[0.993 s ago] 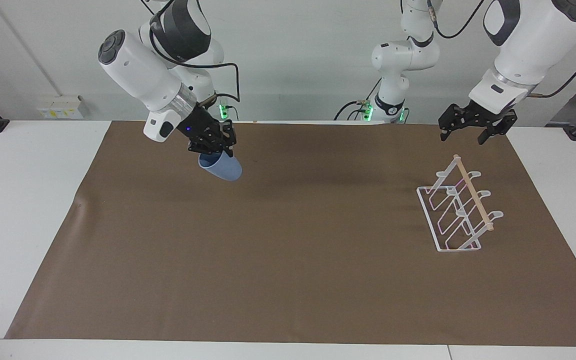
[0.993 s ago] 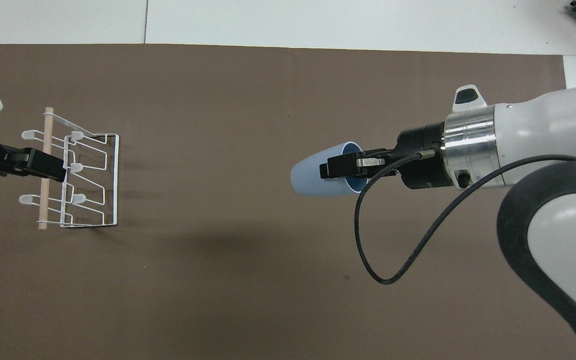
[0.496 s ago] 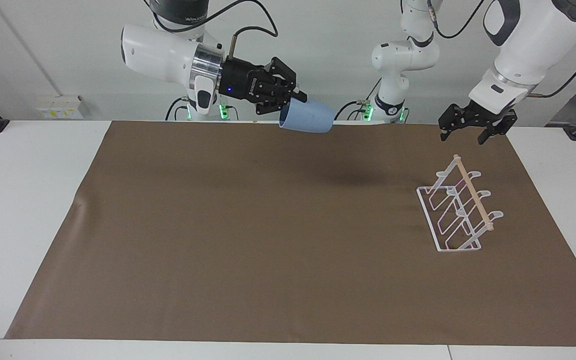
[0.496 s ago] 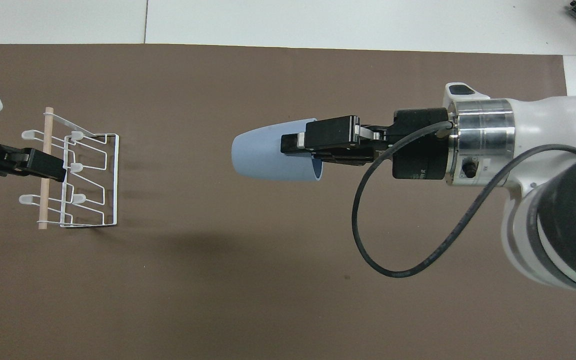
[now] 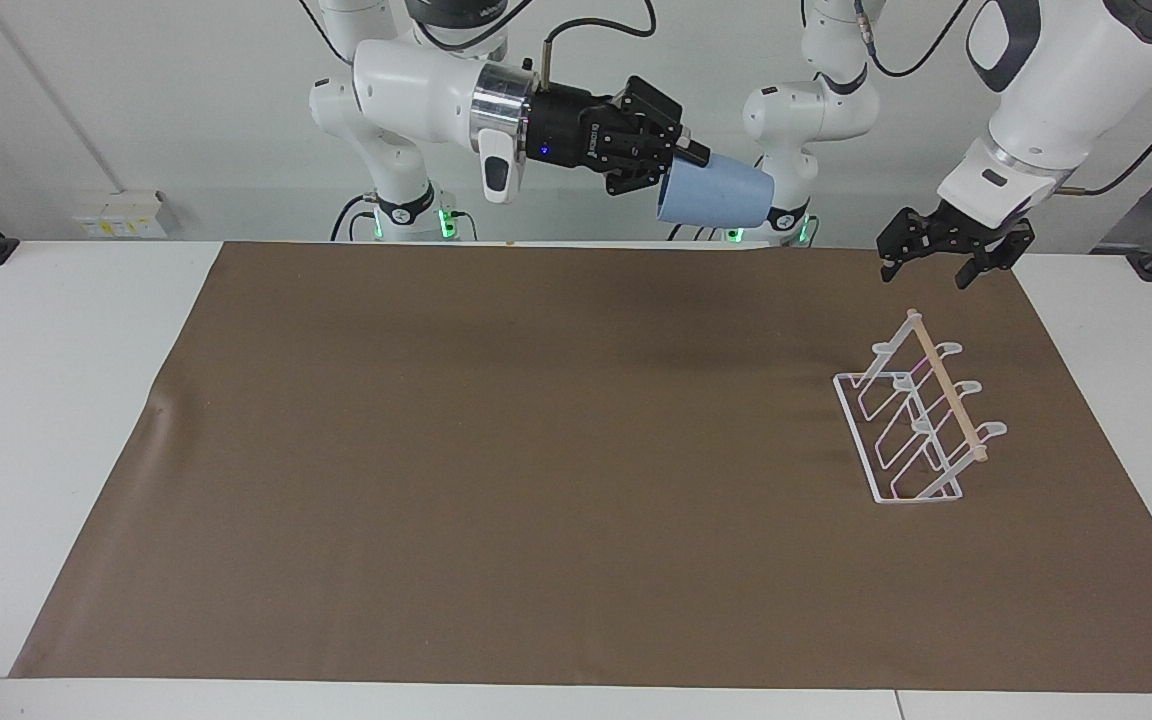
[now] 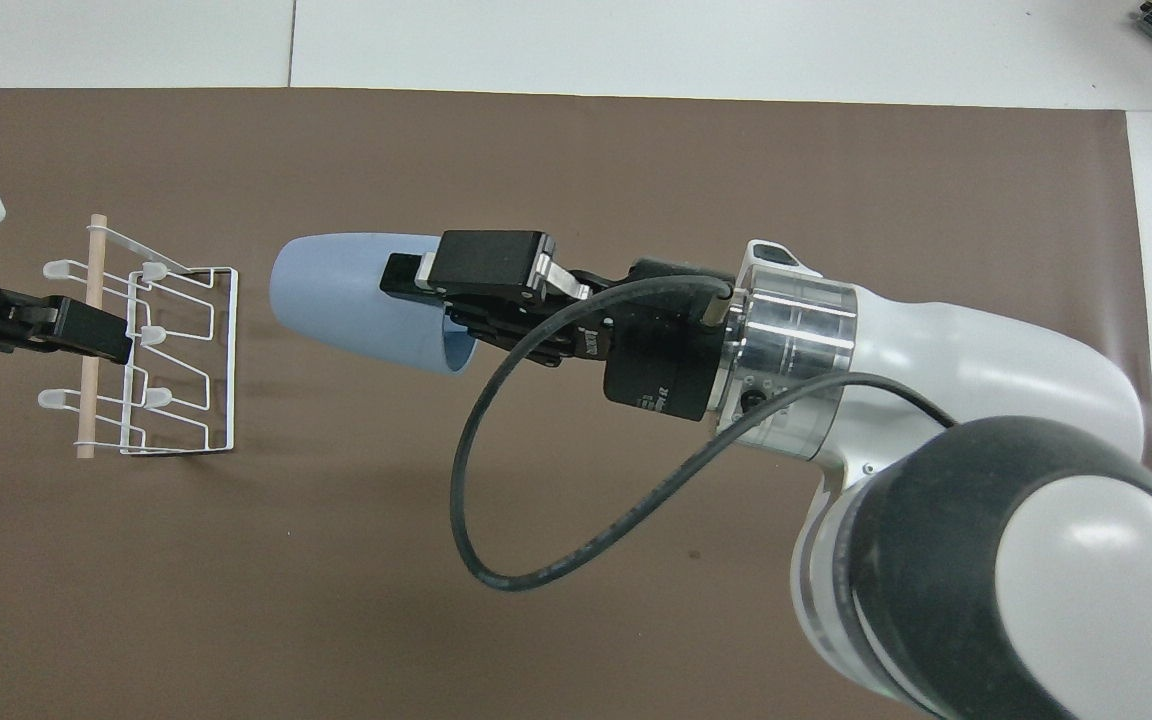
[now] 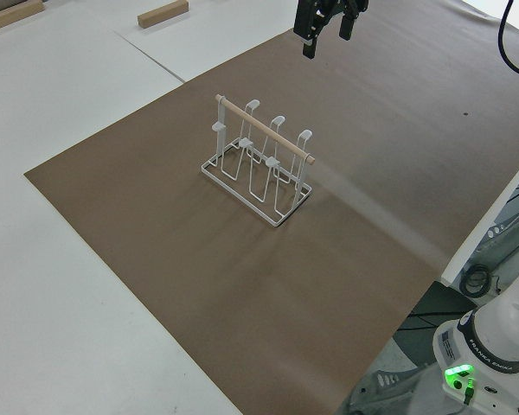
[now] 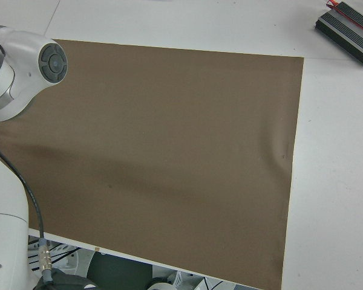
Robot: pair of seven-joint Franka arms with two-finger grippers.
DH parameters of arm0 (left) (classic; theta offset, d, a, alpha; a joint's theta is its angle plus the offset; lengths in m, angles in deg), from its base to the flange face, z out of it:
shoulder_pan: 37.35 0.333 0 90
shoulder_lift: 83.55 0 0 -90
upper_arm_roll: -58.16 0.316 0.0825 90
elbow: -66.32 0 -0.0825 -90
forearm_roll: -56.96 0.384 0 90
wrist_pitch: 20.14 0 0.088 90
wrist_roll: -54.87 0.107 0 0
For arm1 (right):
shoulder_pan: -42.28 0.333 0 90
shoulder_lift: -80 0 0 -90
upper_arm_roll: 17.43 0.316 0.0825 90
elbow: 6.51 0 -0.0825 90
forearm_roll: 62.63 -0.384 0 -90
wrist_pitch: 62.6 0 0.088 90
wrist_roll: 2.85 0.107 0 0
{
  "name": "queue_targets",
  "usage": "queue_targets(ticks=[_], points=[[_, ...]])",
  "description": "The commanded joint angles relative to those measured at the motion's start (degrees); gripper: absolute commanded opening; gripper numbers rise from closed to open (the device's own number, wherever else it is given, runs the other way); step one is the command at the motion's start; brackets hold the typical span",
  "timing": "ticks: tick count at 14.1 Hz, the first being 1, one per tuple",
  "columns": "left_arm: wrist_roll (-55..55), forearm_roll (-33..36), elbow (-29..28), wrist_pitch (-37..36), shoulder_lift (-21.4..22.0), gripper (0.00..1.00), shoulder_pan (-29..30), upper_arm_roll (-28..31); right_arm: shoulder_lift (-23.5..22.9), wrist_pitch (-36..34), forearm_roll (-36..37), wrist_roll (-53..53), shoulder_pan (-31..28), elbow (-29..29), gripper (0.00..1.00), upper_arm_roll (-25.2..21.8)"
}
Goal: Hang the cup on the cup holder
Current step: 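Lift the blue cup and tip it sideways toward the rack, then hold the cup with the right gripper while the left gripper opens toward it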
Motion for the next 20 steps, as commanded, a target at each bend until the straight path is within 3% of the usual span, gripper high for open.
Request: queue_targets(ticks=[1, 5, 10, 15, 20], points=[[0.1, 0.9, -1.2, -0.3, 1.1, 1.0, 0.6, -0.5, 1.3, 0.1, -1.8, 0.8, -0.8, -1.2, 0.0, -0.1], [-3.0, 0.0, -0.8, -1.8, 1.8, 1.0, -0.3, -1.0, 1.2, 0.3, -1.7, 0.8, -0.8, -1.2, 0.0, -0.1], [-31.6, -15.6, -0.9, -0.7, 1.8, 1.0, 2.0, -0.4, 1.2, 0.3, -1.1, 0.6, -0.9, -1.2, 0.0, -0.1], [-62.2, -31.5, -0.7, 5.5, 1.5, 1.0, 6.3, -0.5, 1.2, 0.5, -1.1, 0.7, -0.9, -1.2, 0.0, -0.1], [-77.7, -40.2, -1.0, 10.2, 1.9, 1.0, 6.3, -1.0, 1.2, 0.7, -1.0, 0.7, -0.9, -1.2, 0.0, -0.2]])
